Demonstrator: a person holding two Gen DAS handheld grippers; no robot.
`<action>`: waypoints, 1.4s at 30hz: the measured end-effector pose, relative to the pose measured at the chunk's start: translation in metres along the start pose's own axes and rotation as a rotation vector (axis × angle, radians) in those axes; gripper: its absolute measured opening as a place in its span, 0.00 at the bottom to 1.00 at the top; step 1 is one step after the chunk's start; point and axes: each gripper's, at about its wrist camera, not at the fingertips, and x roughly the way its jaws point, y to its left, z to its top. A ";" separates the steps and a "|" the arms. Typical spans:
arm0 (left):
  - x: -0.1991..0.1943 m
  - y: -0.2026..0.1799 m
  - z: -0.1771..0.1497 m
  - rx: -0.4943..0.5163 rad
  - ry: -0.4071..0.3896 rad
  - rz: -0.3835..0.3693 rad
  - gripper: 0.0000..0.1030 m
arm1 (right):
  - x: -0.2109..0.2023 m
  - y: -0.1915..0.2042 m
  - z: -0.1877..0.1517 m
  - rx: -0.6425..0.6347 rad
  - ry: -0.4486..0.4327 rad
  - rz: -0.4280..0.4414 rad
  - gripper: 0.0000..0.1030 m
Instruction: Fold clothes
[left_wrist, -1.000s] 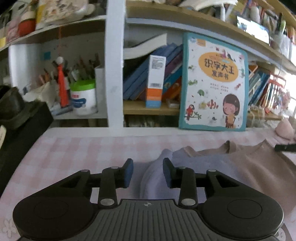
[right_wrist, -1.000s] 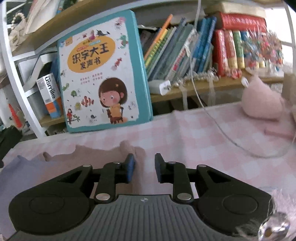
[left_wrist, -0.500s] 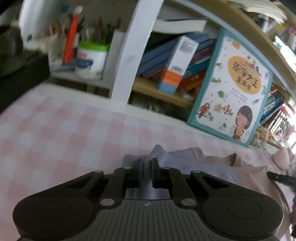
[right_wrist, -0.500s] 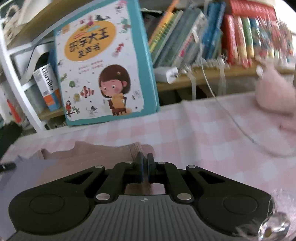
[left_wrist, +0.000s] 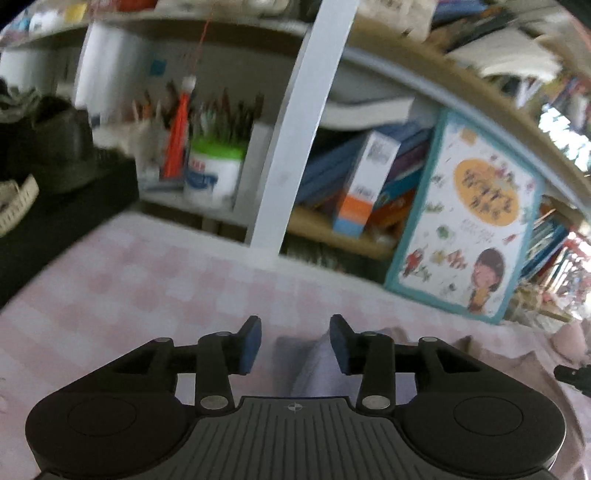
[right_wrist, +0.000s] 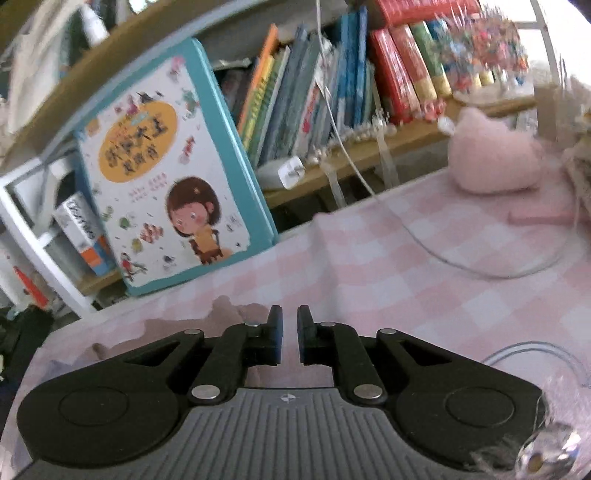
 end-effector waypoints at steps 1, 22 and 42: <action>-0.008 -0.002 0.001 0.000 -0.009 -0.015 0.49 | -0.007 0.003 0.000 -0.019 -0.008 0.003 0.09; -0.079 -0.082 -0.076 0.339 0.118 -0.111 0.73 | -0.085 0.079 -0.091 -0.446 0.092 0.121 0.25; -0.061 -0.044 -0.090 -0.135 0.307 -0.190 0.80 | -0.098 0.088 -0.120 -0.564 0.085 0.114 0.50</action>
